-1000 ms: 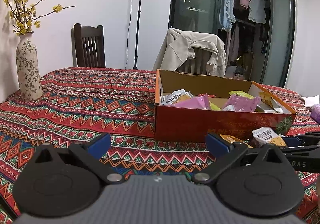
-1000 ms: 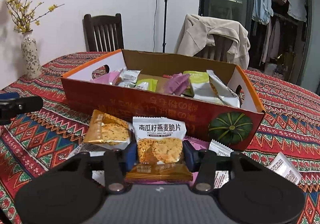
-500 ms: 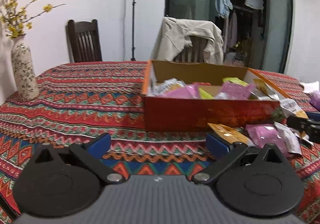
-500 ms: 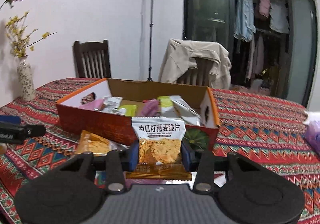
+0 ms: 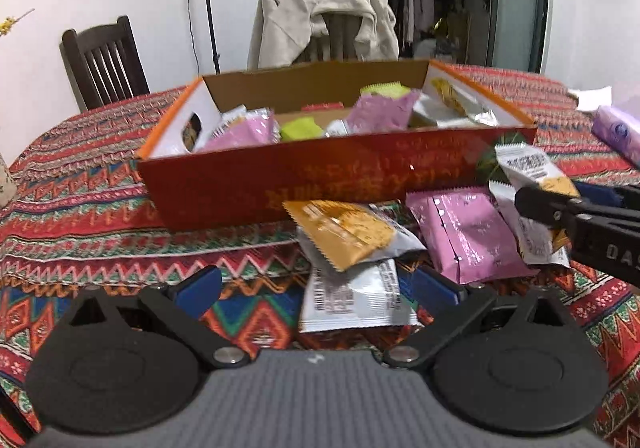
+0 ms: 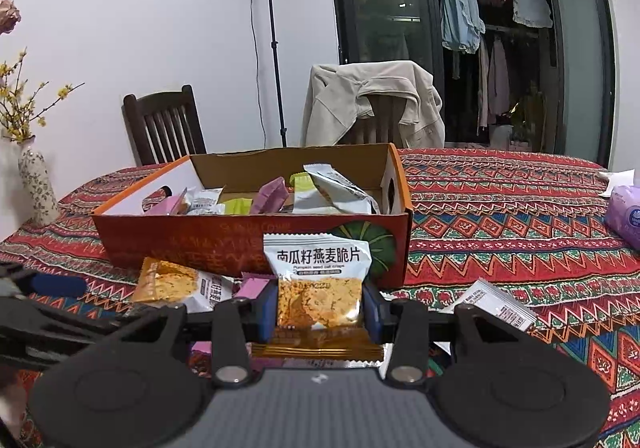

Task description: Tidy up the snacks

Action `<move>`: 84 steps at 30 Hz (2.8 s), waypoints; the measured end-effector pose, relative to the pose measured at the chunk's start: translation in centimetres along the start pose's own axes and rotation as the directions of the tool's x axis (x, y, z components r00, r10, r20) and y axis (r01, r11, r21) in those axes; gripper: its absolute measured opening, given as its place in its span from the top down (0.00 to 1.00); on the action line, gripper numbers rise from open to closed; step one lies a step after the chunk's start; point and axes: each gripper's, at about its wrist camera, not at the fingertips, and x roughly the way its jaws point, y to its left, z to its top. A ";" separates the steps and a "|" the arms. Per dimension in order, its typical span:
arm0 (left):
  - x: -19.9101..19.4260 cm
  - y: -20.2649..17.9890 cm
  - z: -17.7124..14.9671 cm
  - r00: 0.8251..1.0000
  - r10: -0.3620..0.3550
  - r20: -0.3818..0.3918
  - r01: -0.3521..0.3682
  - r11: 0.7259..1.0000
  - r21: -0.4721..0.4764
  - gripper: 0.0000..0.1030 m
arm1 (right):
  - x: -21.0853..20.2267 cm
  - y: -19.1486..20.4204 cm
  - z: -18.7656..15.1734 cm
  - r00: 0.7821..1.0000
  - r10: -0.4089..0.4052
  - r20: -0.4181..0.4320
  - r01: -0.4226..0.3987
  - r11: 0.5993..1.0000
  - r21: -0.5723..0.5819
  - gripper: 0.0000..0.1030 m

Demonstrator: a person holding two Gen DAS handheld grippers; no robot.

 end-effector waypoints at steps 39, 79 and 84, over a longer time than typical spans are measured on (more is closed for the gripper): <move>-0.6 1.5 -1.6 0.999 -0.012 -0.030 0.011 0.999 -0.041 0.54 | -0.2 -0.2 -0.3 1.000 -0.001 0.018 0.001 1.000 0.007 0.59; -0.9 1.6 1.0 0.998 -0.040 0.039 0.044 0.994 -0.098 0.63 | -0.4 -0.2 -0.4 1.000 0.001 0.025 -0.001 1.000 0.006 0.59; -2.3 2.5 1.3 0.996 -0.048 0.081 0.057 0.991 -0.120 0.75 | -0.3 -0.3 -0.5 1.000 -0.005 0.028 0.005 1.000 0.008 0.59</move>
